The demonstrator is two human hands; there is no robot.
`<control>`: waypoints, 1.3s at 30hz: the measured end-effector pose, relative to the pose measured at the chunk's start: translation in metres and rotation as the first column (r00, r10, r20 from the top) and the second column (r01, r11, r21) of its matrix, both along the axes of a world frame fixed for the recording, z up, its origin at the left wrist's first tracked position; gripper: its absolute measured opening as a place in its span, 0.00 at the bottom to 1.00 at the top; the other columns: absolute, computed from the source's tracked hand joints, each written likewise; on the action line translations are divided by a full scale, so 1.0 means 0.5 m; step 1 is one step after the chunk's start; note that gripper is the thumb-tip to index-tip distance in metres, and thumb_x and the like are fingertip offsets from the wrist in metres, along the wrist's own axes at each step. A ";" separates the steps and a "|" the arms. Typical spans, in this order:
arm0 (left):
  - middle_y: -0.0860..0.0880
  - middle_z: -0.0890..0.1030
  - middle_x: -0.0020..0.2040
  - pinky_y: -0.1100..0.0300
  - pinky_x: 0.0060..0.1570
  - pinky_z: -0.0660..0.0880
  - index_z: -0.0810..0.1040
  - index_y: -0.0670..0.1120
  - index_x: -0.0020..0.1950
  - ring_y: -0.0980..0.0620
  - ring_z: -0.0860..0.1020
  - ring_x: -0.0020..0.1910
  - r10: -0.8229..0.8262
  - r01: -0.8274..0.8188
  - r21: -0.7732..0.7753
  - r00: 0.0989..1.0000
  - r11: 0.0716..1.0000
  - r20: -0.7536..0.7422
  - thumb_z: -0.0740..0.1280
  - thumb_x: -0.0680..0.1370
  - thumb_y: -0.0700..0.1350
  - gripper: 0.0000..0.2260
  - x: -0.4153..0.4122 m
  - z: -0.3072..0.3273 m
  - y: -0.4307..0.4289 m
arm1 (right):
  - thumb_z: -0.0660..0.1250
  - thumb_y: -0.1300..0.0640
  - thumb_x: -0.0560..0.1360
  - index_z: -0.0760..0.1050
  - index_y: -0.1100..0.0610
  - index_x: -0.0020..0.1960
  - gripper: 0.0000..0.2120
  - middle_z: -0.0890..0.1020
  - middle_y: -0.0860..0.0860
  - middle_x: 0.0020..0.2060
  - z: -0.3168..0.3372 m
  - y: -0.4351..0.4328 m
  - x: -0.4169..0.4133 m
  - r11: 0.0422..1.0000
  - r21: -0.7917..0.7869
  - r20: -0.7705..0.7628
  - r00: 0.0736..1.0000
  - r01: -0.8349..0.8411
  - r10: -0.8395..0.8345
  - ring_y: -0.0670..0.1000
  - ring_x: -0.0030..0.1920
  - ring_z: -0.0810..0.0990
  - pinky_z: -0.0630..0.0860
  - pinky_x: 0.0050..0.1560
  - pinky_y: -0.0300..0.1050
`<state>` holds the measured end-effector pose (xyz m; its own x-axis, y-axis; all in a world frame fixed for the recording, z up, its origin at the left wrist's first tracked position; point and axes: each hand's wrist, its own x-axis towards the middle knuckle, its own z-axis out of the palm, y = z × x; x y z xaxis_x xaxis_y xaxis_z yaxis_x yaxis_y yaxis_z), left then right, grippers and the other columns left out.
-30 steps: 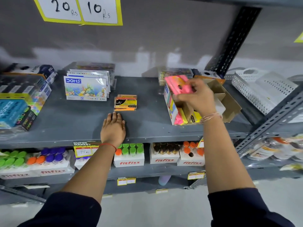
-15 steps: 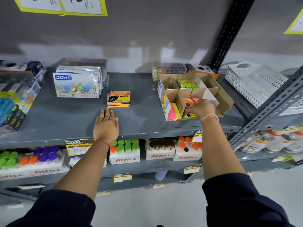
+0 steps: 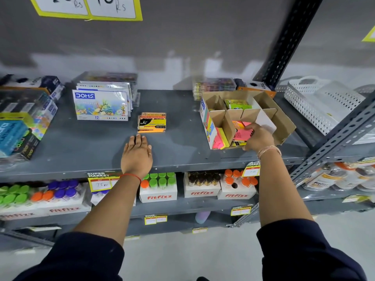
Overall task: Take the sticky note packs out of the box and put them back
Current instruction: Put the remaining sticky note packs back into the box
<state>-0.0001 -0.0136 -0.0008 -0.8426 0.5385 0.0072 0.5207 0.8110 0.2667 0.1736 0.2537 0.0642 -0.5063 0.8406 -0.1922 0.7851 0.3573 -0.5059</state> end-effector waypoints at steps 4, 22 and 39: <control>0.43 0.54 0.77 0.52 0.75 0.49 0.53 0.41 0.75 0.45 0.51 0.77 0.000 0.000 0.000 1.000 1.000 0.005 0.46 0.82 0.47 0.22 0.001 0.001 0.000 | 0.76 0.61 0.65 0.69 0.54 0.64 0.30 0.73 0.60 0.63 -0.025 -0.003 0.013 0.996 0.090 -0.092 0.995 -0.022 0.030 0.64 0.66 0.67 0.65 0.68 0.55; 0.43 0.56 0.77 0.53 0.75 0.51 0.54 0.40 0.75 0.45 0.52 0.77 0.004 -0.004 0.023 1.000 1.000 -0.018 0.48 0.81 0.46 0.22 0.005 0.004 0.003 | 0.70 0.43 0.68 0.39 0.57 0.76 0.51 0.39 0.53 0.76 0.061 -0.184 -0.309 0.541 0.166 0.148 0.564 -0.824 0.813 0.53 0.76 0.38 0.45 0.76 0.58; 0.44 0.59 0.76 0.54 0.75 0.52 0.56 0.41 0.74 0.47 0.54 0.76 0.023 -0.021 0.047 0.998 0.999 -0.059 0.49 0.81 0.46 0.22 0.001 -0.007 0.004 | 0.76 0.49 0.59 0.56 0.53 0.74 0.49 0.75 0.59 0.64 -0.041 -0.184 -0.405 0.617 0.189 0.094 0.639 -0.764 0.763 0.60 0.62 0.74 0.73 0.60 0.48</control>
